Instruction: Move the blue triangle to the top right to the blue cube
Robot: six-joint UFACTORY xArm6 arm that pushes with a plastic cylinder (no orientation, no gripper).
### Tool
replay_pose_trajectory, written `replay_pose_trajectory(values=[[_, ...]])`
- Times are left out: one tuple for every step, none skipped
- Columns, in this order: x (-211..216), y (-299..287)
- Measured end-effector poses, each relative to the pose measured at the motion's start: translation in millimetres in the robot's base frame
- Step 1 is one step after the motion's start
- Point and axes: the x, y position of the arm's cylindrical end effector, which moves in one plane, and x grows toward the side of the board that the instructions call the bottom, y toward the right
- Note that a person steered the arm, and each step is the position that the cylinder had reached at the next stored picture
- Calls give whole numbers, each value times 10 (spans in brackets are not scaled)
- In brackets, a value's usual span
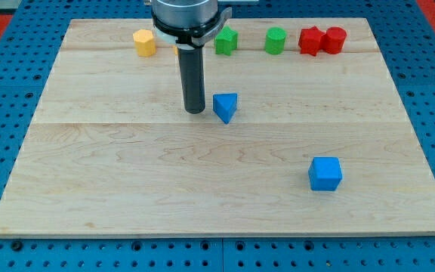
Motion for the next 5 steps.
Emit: replay_pose_trajectory(values=[[-174,0],[-62,214],[309,570],[405,673],[256,369]])
